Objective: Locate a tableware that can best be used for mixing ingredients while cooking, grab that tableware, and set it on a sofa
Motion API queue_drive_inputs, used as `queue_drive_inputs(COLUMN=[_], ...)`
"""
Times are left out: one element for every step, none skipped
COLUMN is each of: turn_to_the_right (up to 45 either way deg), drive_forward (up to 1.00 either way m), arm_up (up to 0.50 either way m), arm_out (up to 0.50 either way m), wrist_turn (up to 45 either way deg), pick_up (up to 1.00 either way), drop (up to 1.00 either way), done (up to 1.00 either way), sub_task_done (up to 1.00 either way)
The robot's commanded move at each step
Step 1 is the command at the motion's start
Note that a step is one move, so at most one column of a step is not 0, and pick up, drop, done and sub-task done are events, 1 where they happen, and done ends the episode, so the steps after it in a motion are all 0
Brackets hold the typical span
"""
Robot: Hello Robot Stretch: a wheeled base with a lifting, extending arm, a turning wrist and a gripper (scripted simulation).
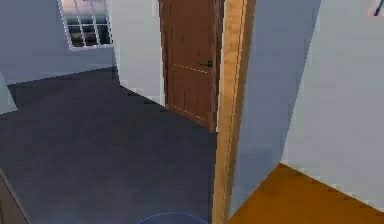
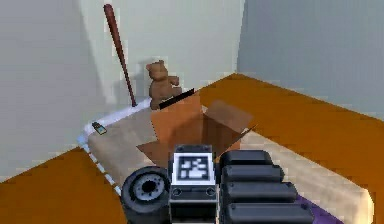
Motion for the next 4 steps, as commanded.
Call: queue_drive_inputs(turn_to_the_right=[-3.0, 0.0, -39.0, -3.0], drive_forward=[0.00, 0.40, 0.00, 0.00], arm_up=[0.00, 0.00, 0.00, 0.00], arm_out=[0.00, 0.00, 0.00, 0.00], wrist_turn=[0.0, 0.0, 0.0, 0.0], pick_up=[0.00, 0.00, 0.00, 0.00], drop=[0.00, 0.00, 0.00, 0.00], done=[0.00, 0.00, 0.00, 0.00], sub_task_done=[0.00, 0.00, 0.00, 0.00])
